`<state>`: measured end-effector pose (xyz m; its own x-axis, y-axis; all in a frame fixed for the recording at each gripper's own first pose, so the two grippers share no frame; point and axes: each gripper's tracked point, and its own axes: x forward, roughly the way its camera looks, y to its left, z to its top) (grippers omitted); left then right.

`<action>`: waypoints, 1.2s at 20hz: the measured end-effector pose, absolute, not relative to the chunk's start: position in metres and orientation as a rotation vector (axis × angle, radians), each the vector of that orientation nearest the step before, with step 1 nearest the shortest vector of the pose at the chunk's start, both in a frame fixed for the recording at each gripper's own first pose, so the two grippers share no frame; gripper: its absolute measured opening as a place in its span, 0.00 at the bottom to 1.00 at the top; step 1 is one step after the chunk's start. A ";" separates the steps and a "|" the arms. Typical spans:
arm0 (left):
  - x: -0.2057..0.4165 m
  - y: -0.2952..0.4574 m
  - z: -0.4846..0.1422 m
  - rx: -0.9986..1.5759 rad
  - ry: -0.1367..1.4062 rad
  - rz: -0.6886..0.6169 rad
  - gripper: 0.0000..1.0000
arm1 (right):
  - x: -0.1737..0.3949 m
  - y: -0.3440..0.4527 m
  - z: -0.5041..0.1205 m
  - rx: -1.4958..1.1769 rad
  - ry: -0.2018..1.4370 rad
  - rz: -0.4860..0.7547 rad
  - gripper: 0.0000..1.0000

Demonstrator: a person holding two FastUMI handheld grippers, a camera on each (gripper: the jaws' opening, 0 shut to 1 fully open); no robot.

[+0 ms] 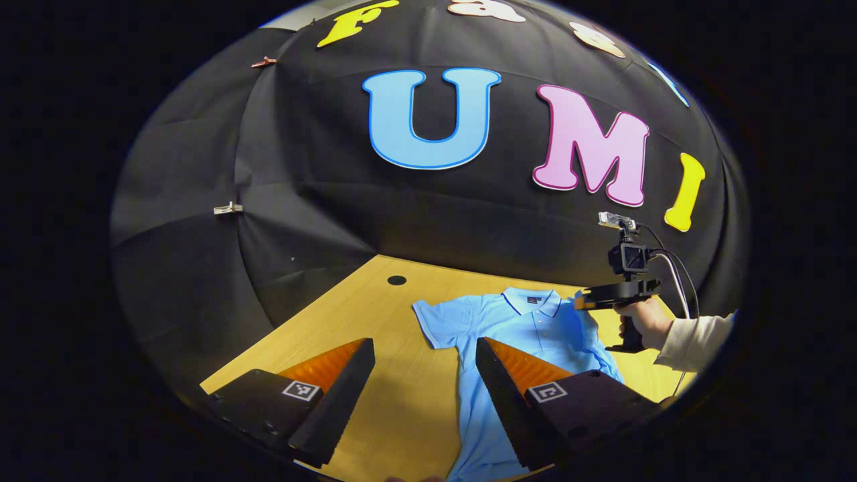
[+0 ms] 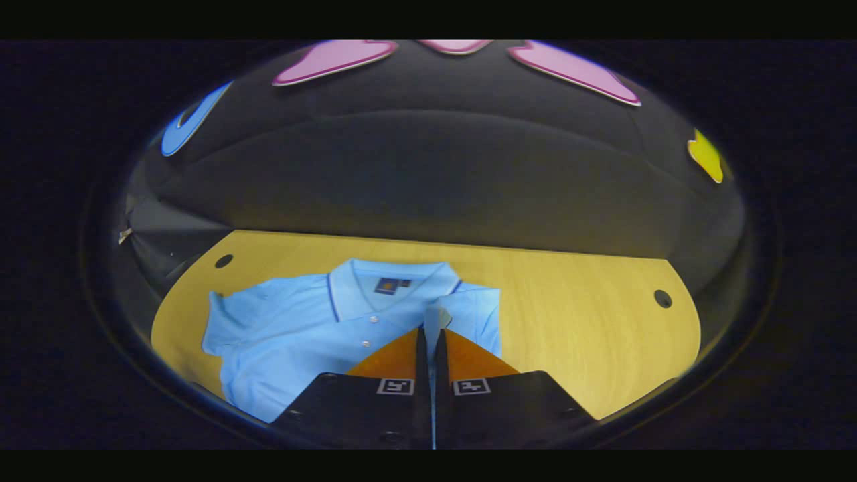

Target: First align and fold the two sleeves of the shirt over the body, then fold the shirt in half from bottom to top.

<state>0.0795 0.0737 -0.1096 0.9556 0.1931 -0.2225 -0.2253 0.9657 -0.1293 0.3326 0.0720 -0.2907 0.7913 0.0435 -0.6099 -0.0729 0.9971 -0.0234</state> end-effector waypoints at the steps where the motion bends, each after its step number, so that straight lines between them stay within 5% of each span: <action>1: 0.078 0.077 -0.112 -0.158 0.212 0.221 0.97 | 0.327 0.094 -0.291 -0.046 0.661 0.104 0.03; 2: 0.077 0.080 -0.112 -0.160 0.211 0.227 0.97 | 0.320 0.117 -0.291 -0.047 0.665 0.151 0.11; 3: 0.076 0.083 -0.112 -0.161 0.211 0.232 0.97 | 0.312 0.141 -0.290 -0.050 0.667 0.205 0.36; 5: 0.077 0.090 -0.116 -0.168 0.211 0.237 0.97 | 0.295 0.172 -0.290 -0.054 0.668 0.281 0.44; 6: 0.080 0.092 -0.117 -0.174 0.214 0.235 0.97 | 0.289 0.177 -0.289 -0.054 0.663 0.301 0.63; 9: 0.103 0.095 -0.119 -0.195 0.212 0.206 0.97 | 0.265 0.169 -0.274 -0.072 0.634 0.314 0.96; 24: 0.365 0.105 -0.216 -0.172 0.374 0.077 0.97 | 0.166 0.026 -0.219 -0.092 0.491 0.160 0.98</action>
